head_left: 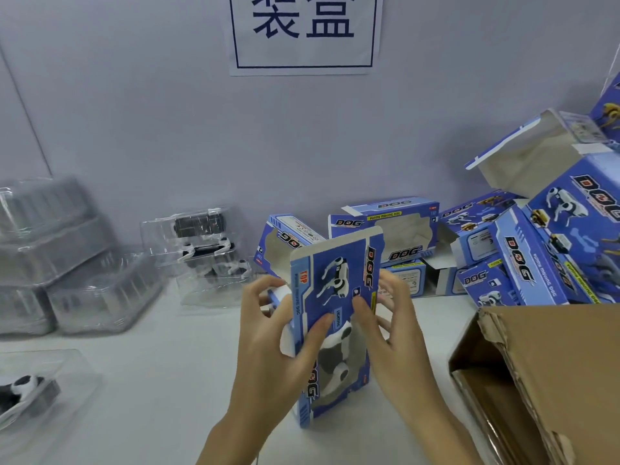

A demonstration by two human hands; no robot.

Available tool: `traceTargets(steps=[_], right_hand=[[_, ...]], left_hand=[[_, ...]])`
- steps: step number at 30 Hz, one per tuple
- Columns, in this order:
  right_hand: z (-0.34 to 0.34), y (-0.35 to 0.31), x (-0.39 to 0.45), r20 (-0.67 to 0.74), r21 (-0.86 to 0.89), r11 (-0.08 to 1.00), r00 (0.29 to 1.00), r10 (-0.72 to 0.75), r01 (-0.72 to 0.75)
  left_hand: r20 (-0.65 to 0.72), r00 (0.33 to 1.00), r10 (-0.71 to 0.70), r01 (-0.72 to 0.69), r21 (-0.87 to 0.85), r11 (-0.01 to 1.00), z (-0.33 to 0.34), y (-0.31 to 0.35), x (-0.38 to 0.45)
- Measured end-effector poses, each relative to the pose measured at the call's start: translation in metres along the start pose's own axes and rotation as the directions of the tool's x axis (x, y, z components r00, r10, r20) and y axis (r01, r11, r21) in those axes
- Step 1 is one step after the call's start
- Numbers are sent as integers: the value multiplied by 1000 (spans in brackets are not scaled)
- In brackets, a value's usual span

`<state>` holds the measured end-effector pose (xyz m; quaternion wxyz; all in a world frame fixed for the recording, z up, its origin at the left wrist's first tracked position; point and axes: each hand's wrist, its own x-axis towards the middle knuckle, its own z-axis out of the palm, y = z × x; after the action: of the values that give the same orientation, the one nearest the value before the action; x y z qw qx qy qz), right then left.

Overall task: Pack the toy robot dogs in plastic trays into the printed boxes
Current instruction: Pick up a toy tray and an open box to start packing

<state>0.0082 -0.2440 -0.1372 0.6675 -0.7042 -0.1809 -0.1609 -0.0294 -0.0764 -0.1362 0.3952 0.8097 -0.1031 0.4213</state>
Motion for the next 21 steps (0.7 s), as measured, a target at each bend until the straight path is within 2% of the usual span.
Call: traceTargets(steps=[2, 4, 6, 8, 10, 13, 15, 18, 21], right_hand=[[6, -1, -5, -113, -40, 999, 993, -30, 25], [13, -3, -14, -170, -64, 987, 973, -158, 149], [22, -7, -25, -153, -123, 954, 945, -289, 272], [32, -10, -34, -114, -176, 932, 934, -339, 317], [40, -13, -40, -115, -187, 936, 940, -321, 297], [38, -13, -39, -101, -131, 968, 968, -230, 216], [29, -9, -32, -62, -123, 970, 974, -216, 208], [15, 0, -18, -38, -126, 965, 971, -238, 231], [2, 7, -7, -39, -74, 968, 969, -243, 240]], left_hand=[[-39, 999, -5, 8, 59, 998, 4, 6, -3], [-23, 999, -27, 27, 15, 1000, 4, 13, -6], [-25, 999, -31, 30, -22, 999, 2, 17, -10], [-20, 999, -32, 33, 18, 999, 2, 20, -13], [-60, 995, -79, 76, -52, 996, 3, 21, -15], [-132, 975, -178, 119, -362, 925, 4, 20, -16], [-122, 965, -231, 153, -451, 879, 5, 17, -15], [-78, 955, -285, 230, -412, 882, 10, 11, -14], [-96, 955, -279, 248, -253, 935, 10, 0, -14]])
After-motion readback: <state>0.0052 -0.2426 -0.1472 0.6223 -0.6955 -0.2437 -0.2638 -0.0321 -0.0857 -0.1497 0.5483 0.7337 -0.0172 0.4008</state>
